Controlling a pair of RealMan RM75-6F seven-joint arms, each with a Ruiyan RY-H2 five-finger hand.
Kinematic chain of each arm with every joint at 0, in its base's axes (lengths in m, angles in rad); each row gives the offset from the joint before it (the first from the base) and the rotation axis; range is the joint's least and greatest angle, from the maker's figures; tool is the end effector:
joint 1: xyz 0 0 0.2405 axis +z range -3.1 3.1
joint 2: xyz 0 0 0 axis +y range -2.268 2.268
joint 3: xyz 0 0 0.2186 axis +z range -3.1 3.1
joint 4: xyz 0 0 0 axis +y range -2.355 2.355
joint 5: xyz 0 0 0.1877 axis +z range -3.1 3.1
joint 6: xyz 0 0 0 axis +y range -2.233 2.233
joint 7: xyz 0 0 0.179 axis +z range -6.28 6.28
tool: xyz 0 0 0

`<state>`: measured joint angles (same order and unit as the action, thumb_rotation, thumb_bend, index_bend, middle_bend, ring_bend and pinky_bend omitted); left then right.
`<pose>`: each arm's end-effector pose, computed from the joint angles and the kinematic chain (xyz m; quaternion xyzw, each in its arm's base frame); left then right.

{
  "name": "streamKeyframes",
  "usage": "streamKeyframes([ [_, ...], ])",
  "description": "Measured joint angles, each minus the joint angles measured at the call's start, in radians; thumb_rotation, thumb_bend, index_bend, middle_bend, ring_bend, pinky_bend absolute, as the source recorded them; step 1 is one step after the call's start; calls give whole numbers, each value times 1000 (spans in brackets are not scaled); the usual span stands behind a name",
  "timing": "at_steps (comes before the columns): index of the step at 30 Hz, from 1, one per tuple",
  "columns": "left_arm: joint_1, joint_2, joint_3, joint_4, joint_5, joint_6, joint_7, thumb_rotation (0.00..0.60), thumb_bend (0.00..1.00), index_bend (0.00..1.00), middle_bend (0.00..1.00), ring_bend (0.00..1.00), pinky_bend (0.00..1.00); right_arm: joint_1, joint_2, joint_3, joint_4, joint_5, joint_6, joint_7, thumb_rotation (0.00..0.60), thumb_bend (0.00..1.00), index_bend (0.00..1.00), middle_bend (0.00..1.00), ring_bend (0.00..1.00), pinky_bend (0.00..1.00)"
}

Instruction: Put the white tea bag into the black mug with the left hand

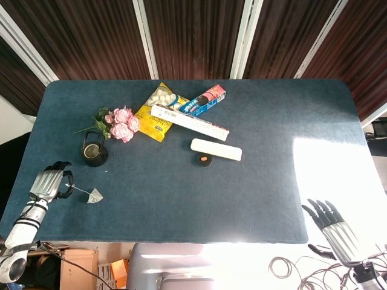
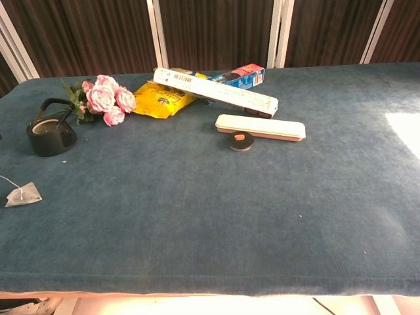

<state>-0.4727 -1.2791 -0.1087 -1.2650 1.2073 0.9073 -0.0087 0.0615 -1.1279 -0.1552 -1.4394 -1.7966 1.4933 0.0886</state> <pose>-0.2955 0.3311 0.1005 -0.6606 -0.4469 -0.2644 0.5422 -0.2748 -0.1573 0.1212 0.7209 -0.3751 0.3421 0.4717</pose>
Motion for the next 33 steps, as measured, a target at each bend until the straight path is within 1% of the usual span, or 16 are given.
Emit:
streamKeyframes([
  [10, -14, 96, -58, -160, -25, 72, 94, 600, 482, 685, 210, 113, 217, -2, 3, 0, 3, -1, 7, 7, 600, 113, 0, 0, 0, 0],
  [17, -50, 141, -109, -235, -94, 94, 186, 600, 481, 685, 211, 113, 217, -5, 4, 1, 3, 2, 12, 9, 600, 113, 0, 0, 0, 0],
  [26, -105, 165, -166, -278, -205, 104, 281, 600, 481, 685, 211, 113, 217, -2, 4, 5, 1, 13, 1, 8, 600, 113, 0, 0, 0, 0],
  [33, -164, 162, -208, -256, -289, 80, 298, 600, 483, 685, 219, 112, 217, 2, 2, 10, 2, 25, -14, 6, 600, 113, 0, 0, 0, 0],
])
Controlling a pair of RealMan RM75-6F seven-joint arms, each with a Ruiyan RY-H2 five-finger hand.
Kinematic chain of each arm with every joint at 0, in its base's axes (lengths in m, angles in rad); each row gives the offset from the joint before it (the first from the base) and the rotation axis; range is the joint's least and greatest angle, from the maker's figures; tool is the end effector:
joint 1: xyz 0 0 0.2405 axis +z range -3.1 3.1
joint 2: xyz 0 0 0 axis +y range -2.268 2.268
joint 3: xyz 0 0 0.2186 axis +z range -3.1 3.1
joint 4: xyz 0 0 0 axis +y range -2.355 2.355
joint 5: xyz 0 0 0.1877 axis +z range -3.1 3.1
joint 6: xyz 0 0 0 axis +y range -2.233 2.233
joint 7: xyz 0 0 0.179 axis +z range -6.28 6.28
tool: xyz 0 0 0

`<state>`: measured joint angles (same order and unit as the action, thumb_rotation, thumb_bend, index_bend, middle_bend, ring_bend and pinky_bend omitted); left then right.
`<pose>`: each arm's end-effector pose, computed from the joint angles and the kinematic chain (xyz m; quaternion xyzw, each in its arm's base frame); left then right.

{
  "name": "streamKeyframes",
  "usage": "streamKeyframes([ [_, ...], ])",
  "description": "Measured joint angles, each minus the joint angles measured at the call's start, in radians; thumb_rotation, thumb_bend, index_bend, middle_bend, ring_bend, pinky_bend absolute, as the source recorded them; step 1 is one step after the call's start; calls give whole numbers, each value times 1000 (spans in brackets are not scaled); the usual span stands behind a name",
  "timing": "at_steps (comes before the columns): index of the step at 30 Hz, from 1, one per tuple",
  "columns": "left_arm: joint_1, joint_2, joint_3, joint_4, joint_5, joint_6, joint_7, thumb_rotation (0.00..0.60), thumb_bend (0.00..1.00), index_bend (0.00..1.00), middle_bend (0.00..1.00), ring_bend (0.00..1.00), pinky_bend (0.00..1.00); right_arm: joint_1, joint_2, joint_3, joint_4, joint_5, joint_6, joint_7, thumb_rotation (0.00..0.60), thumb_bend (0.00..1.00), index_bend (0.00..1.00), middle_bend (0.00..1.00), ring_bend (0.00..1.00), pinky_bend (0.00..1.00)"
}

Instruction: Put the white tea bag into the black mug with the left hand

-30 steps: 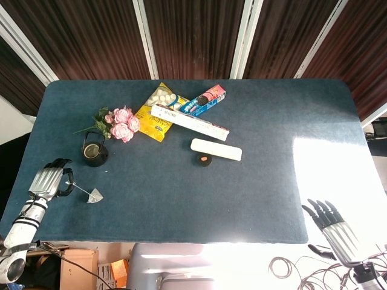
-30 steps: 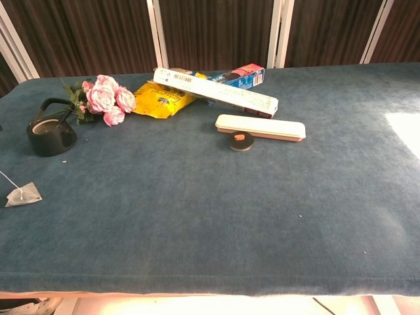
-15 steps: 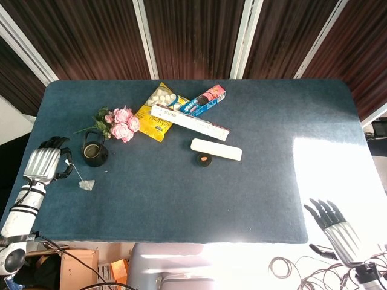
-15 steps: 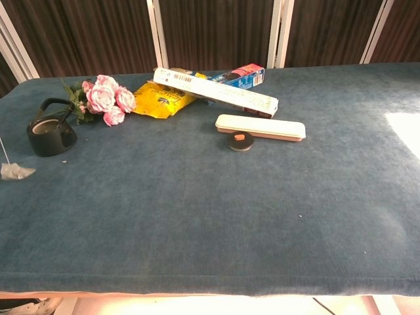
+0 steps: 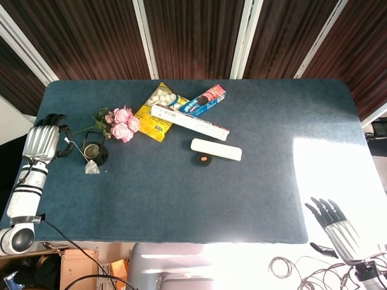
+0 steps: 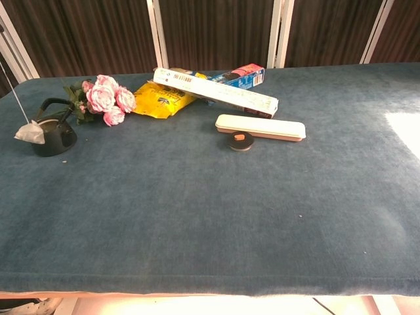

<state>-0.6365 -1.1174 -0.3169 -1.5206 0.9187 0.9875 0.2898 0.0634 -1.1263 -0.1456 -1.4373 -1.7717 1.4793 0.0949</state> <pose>-0.1958 0.3941 0.1751 -0.6143 -0.3700 -0.3496 0.6029 -0.2794 -0.1608 0.1233 0.7148 -0.3808 0.3371 0.4801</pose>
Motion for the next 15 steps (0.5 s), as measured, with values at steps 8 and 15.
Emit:
streamKeyframes([
  [8, -49, -34, -16, 88, -53, -43, -10, 600, 483, 685, 223, 113, 217, 2, 2, 10, 1, 21, -6, 9, 600, 113, 0, 0, 0, 0],
  [15, -76, -65, -9, 172, -85, -78, -12, 600, 483, 685, 222, 113, 217, 1, 3, 15, 4, 33, -8, 16, 600, 113, 0, 0, 0, 0],
])
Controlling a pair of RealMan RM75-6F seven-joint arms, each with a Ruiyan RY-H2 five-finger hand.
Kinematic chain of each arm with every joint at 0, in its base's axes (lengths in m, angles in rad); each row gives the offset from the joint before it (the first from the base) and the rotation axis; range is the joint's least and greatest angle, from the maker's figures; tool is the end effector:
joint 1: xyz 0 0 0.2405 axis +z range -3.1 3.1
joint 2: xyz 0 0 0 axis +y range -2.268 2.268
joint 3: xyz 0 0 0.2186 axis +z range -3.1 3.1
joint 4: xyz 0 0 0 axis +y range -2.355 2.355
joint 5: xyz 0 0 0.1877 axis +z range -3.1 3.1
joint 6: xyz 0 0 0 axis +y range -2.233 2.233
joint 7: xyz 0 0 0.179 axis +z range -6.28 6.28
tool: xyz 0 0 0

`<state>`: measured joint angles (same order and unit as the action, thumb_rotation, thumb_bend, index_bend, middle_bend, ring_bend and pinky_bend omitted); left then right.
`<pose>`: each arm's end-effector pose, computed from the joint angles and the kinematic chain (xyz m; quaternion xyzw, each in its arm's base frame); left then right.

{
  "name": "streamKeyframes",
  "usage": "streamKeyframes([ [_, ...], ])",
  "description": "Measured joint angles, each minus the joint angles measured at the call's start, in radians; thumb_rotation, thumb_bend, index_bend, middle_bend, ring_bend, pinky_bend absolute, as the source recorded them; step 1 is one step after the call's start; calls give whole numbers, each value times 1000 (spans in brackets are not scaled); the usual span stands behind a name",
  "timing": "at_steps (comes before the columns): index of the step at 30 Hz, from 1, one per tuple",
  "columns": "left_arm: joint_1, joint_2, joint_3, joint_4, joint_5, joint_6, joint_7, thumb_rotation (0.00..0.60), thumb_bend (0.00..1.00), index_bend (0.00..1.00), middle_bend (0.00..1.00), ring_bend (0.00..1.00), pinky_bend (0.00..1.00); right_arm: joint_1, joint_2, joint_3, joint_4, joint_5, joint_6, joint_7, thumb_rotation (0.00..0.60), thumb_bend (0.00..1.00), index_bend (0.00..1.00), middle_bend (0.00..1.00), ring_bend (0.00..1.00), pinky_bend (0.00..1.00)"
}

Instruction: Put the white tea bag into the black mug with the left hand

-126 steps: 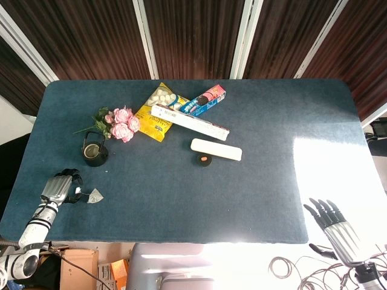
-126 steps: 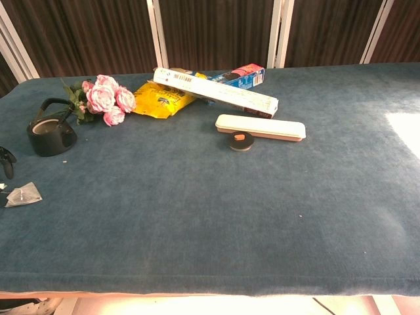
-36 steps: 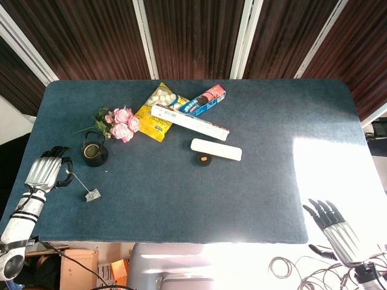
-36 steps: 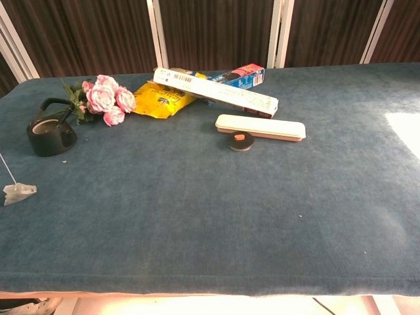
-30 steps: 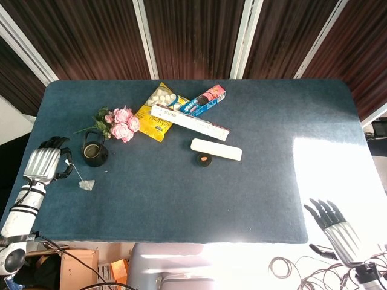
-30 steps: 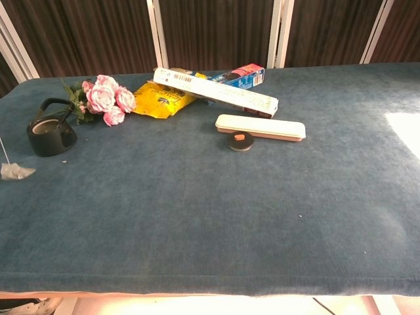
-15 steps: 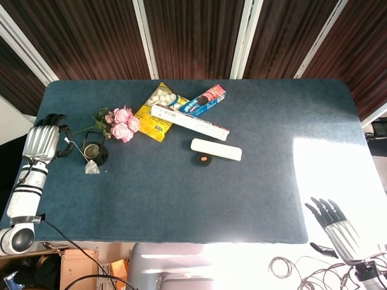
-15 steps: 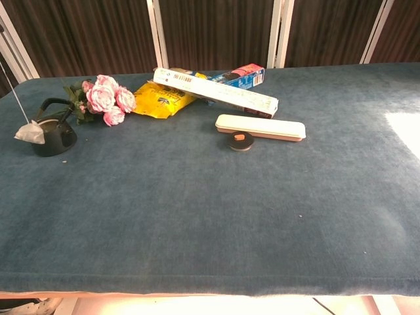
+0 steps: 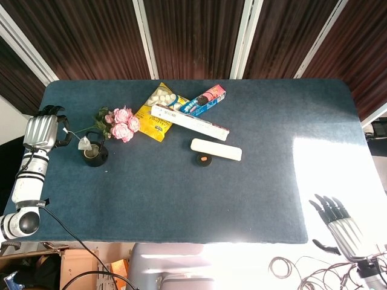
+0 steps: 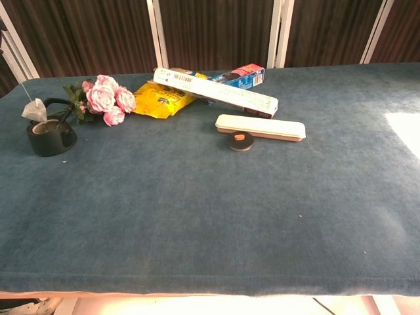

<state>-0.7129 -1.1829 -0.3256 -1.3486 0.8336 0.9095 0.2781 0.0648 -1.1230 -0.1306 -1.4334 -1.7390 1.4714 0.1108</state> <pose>-0.2062 0.4231 0.1777 -0.5952 -0.3837 -0.3392 0.6193 -0.2847 -0.1659 0.1284 0.7031 -0.3874 0.3361 0.4925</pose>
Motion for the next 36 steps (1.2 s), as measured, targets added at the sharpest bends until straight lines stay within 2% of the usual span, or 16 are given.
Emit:
streamKeyframes([
  [19, -27, -80, 56, 130, -23, -79, -18, 600, 483, 685, 223, 113, 217, -3, 0, 3, 2, 2, 4, 1, 600, 113, 0, 0, 0, 0],
  [25, -7, -89, 91, 115, 21, -79, -34, 600, 477, 685, 223, 113, 217, -3, 1, 2, 2, 1, 3, 2, 600, 113, 0, 0, 0, 0],
  [30, 28, -99, 141, 93, 104, -54, -50, 600, 474, 679, 223, 113, 217, -3, 0, -1, 1, -5, 3, -3, 600, 113, 0, 0, 0, 0],
  [33, 52, -110, 171, 89, 149, -24, -52, 600, 460, 593, 222, 113, 217, -4, 0, -3, 0, -9, 6, -3, 600, 113, 0, 0, 0, 0],
  [36, 75, -115, 192, 78, 170, -1, -48, 600, 362, 339, 200, 106, 217, -5, 0, -5, -1, -12, 7, -3, 600, 113, 0, 0, 0, 0],
])
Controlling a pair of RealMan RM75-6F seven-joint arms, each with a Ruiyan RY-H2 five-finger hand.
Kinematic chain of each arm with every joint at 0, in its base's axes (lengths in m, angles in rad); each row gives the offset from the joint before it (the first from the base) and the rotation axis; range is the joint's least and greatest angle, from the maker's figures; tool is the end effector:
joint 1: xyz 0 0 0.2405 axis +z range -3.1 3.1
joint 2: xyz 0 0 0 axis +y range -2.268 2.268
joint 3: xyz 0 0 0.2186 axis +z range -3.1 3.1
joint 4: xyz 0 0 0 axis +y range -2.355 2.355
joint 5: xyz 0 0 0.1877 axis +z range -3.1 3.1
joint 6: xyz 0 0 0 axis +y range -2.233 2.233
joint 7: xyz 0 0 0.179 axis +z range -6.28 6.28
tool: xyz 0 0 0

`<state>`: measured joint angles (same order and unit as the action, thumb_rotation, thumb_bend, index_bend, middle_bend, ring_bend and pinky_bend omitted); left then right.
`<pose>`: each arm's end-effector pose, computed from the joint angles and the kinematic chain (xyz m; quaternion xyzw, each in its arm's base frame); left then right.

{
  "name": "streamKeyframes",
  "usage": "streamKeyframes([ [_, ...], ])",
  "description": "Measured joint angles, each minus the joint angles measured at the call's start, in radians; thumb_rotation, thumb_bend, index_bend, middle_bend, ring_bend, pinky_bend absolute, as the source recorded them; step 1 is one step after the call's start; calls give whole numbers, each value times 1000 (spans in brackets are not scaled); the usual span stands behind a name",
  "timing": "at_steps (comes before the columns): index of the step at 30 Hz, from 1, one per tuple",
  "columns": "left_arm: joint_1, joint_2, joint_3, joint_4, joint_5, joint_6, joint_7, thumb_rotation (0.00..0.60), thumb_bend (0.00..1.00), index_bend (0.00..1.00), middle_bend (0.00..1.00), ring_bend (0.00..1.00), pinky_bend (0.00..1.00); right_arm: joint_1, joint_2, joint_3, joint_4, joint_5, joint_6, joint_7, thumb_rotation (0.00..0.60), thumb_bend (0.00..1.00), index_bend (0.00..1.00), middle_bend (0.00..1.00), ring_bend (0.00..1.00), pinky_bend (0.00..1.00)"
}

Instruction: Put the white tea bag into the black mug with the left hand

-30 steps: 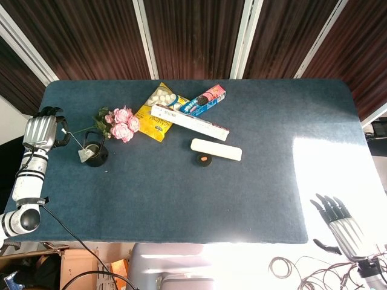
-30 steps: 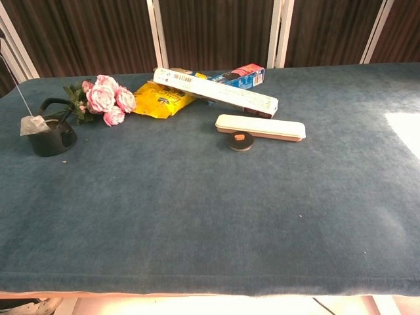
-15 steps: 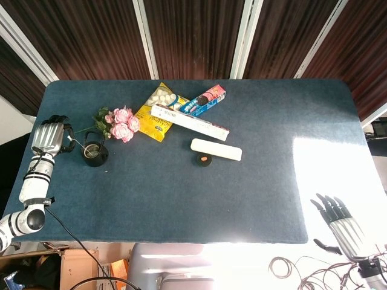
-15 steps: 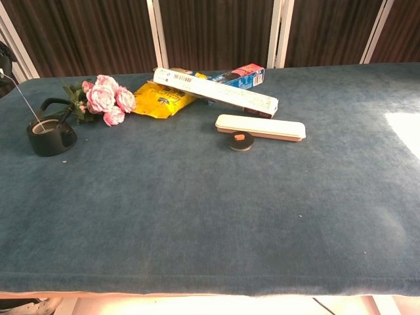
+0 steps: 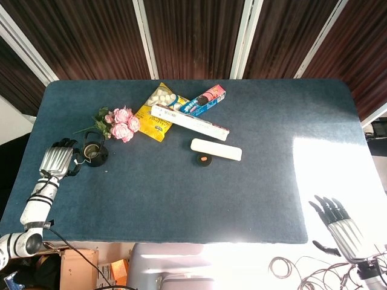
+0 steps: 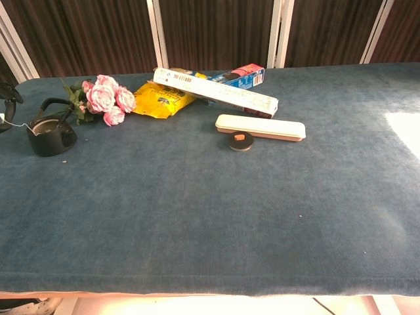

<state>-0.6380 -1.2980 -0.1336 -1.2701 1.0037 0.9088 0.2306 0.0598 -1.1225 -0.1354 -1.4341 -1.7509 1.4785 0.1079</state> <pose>-0.2550 0.3795 0.1080 -0.6711 -0.3850 -0.2549 0.5800 -0.2833 -0.1631 0.1277 0.7057 -0.3857 0.3370 0.4896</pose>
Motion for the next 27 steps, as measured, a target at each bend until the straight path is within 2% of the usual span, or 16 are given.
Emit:
streamKeyframes([
  [3, 16, 7, 12, -31, 8, 11, 4, 600, 179, 82, 139, 68, 217, -1, 1, 0, 0, -2, 3, 2, 600, 113, 0, 0, 0, 0],
  [5, 28, 17, 24, -63, 13, 19, 13, 600, 101, 8, 91, 39, 217, -1, 1, -1, 1, -5, 5, 3, 600, 112, 0, 0, 0, 0],
  [11, 74, 51, 70, -169, 38, 59, 54, 600, 9, 0, 23, 0, 198, -2, 0, -5, 1, -12, 6, -1, 600, 113, 0, 0, 0, 0],
  [16, 122, 75, 96, -240, 81, 131, 60, 600, 1, 0, 3, 0, 177, -6, 1, -7, 1, -16, 16, -1, 600, 113, 0, 0, 0, 0],
  [21, 223, 92, 141, -289, 219, 299, -16, 600, 9, 0, 0, 0, 147, -7, 2, -8, 1, -18, 17, -3, 600, 113, 0, 0, 0, 0],
  [27, 382, 95, 239, -269, 455, 513, -231, 600, 19, 0, 0, 0, 120, -14, 5, -9, -5, -18, 26, -12, 600, 113, 0, 0, 0, 0],
])
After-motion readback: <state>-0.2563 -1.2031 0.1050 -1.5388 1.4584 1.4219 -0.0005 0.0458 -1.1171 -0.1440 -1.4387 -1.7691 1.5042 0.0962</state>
